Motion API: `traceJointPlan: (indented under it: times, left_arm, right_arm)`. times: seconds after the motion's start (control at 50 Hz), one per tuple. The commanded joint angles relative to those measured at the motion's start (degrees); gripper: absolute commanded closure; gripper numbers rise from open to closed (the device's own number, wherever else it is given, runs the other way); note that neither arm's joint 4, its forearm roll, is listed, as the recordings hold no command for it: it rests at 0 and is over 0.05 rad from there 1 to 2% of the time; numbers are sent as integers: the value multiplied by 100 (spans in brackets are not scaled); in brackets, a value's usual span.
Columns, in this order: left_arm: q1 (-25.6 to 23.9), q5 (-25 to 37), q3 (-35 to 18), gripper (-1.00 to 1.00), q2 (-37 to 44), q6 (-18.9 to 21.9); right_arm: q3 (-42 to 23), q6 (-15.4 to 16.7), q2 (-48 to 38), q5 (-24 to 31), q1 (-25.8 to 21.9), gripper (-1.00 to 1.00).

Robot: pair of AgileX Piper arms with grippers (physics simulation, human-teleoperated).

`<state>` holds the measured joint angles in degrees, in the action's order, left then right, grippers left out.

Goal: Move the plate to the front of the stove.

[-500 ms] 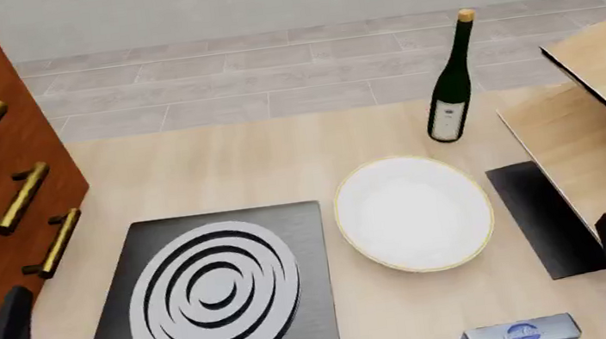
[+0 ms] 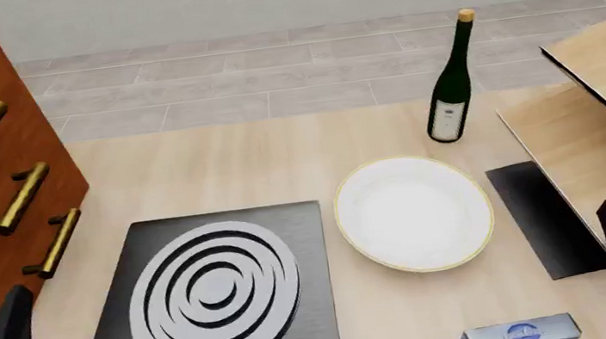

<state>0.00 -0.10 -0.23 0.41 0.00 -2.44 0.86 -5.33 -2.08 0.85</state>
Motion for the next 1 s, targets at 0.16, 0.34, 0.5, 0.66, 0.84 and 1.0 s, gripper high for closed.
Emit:
traceJointPlan:
  times: [0.16,0.34,0.5,0.66,0.84,1.0]
  left_arm:
    - [-1,-1,-1,-100,4,0]
    - [-1,-1,-1,-100,4,0]
    - [0,-1,-2,-100,3,1]
    - [0,-1,-1,-100,4,-1]
    - [-1,-1,-1,-100,4,0]
    - [-1,-1,-1,-100,3,0]
  right_arm:
    - [-1030,747,-473,557,-492,-100]
    - [-1554,1446,-928,733,-850,-100]
    - [-1934,1886,-1619,787,-1238,-100]
    - [-2302,2174,-2243,849,-1647,-100]
    - [-2535,2497,-3072,748,-2066,-100]
    - [-2636,2820,-3677,557,-2462,-100]
